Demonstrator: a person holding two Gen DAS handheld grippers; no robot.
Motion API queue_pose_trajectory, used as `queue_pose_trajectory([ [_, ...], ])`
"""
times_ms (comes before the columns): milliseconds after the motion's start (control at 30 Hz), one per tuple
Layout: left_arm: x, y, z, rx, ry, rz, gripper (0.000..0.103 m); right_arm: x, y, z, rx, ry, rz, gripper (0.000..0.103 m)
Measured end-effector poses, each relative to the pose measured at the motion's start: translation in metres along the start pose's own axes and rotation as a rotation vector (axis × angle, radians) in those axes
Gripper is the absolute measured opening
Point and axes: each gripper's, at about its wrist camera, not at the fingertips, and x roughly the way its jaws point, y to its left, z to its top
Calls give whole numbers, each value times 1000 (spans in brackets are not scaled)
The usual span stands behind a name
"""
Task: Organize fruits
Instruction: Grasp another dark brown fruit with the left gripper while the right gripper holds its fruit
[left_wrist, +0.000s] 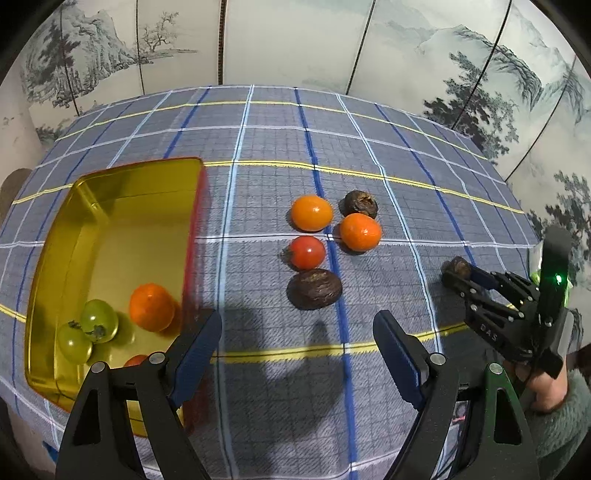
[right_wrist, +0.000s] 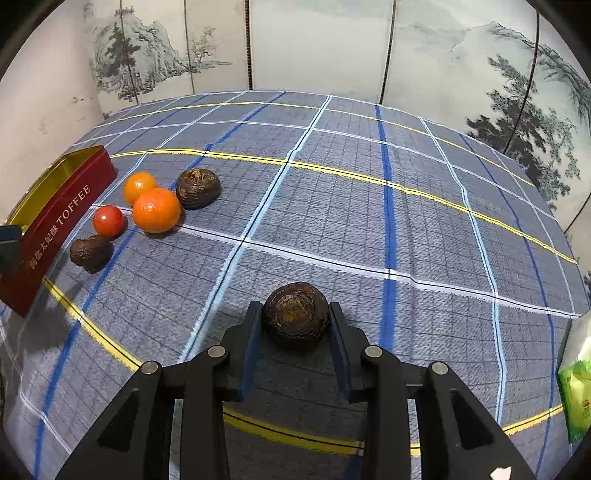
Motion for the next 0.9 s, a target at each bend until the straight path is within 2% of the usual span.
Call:
queue_pose_trajectory([
  [333, 32, -10, 13, -18, 42, -2, 84, -6, -9, -10, -21, -30, 29, 32],
  [500, 50, -11, 16, -34, 69, 8, 80, -6, -8, -12, -19, -33, 32, 32],
  [700, 65, -14, 17, -32, 87, 4, 70, -6, -9, -12, -20, -33, 31, 32],
  [833, 72, -14, 18, -35, 103, -3, 55, -6, -9, -12, -20, -33, 31, 33],
  [900, 72, -15, 17, -29, 97, 2, 51, -6, -9, -12, -19, -33, 32, 33],
])
